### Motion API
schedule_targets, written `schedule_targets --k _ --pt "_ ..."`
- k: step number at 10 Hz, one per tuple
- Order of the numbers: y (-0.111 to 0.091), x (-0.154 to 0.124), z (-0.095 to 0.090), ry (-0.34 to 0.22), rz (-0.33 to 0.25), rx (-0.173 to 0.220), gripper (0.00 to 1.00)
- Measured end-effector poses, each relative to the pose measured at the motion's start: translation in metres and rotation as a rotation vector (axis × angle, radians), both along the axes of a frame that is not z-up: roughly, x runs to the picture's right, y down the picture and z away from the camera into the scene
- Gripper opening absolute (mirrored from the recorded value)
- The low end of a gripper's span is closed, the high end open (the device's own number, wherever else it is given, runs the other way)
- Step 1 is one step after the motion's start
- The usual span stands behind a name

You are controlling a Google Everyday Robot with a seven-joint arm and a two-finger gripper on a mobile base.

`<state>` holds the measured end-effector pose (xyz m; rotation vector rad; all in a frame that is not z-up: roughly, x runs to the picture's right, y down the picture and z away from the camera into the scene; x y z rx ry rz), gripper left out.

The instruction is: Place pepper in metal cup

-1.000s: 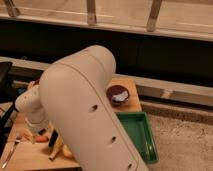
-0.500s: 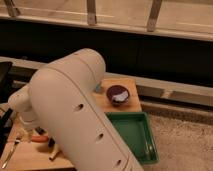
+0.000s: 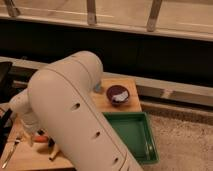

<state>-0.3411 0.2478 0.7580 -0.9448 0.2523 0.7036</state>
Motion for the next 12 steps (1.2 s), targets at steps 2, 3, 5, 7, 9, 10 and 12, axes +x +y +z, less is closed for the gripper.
schedule_targets --k 2,3,5,7,9,10,12 --pt "0.002 0.004 0.002 0.004 0.006 -0.004 0.62" --pt "0.002 -0.001 0.004 -0.004 0.013 0.0 0.62" --pt "-0.003 -0.018 0.01 -0.024 0.027 0.017 0.5" --pt "-0.005 -0.036 0.016 -0.058 0.021 0.022 0.29" --pt "0.001 -0.039 0.017 -0.074 0.016 0.008 0.09" --pt "0.004 -0.041 0.016 -0.08 0.013 0.002 0.02" --pt "0.007 -0.041 0.015 -0.083 0.014 -0.006 0.03"
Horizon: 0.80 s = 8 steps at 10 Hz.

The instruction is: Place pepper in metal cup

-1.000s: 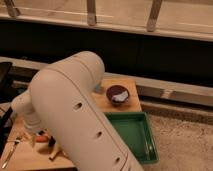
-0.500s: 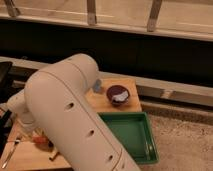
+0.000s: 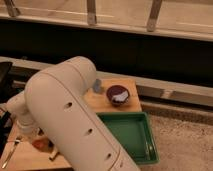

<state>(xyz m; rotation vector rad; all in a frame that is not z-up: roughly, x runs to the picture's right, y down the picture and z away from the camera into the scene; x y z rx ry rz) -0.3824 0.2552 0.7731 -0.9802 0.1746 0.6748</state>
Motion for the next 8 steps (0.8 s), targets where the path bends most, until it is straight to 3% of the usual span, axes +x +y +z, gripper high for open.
schedule_targets --k 4,6,8 --pt "0.0 0.004 -0.003 0.003 -0.016 0.001 0.41" --pt "0.001 0.002 -0.008 0.022 -0.038 -0.002 0.4" --pt "-0.013 0.013 -0.013 0.057 -0.028 0.029 0.22"
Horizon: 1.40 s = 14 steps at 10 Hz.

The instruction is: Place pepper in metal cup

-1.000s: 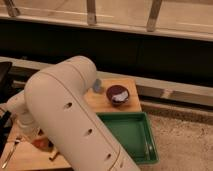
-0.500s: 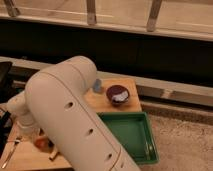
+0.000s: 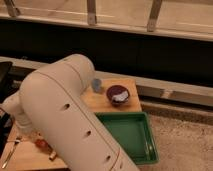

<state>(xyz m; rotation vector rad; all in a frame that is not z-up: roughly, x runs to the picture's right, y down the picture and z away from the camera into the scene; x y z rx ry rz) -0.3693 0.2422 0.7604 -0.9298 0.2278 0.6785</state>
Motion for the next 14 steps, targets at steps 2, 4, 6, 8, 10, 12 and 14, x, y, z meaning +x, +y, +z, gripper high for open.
schedule_targets --k 2,4,6,8,10,12,14 --pt "-0.025 0.012 -0.008 0.028 0.024 0.053 0.03" --pt "-0.042 0.021 -0.007 0.046 0.049 0.084 0.0" --pt "-0.041 0.024 -0.003 0.048 0.071 0.069 0.14" --pt "-0.032 0.021 -0.006 0.036 0.076 0.05 0.31" --pt "-0.019 0.015 -0.009 0.019 0.079 0.021 0.52" --pt "-0.006 0.01 -0.008 0.008 0.076 -0.01 0.72" --pt "0.003 0.009 -0.006 0.015 0.059 -0.031 0.79"
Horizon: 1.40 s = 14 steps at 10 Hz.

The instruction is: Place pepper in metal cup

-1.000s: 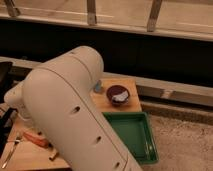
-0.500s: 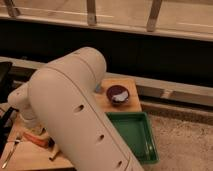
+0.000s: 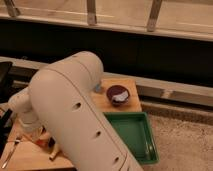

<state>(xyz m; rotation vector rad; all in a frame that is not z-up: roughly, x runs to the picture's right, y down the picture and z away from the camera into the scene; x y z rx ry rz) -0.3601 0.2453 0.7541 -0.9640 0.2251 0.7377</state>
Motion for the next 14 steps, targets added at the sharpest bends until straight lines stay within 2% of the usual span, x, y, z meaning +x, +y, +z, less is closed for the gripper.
schedule_targets --k 6,10,14 --pt "0.002 0.006 -0.003 0.028 -0.01 -0.003 0.79" --pt "0.015 0.001 0.001 0.019 -0.014 -0.037 0.79" --pt "0.03 -0.013 0.006 -0.015 -0.028 -0.081 0.77"
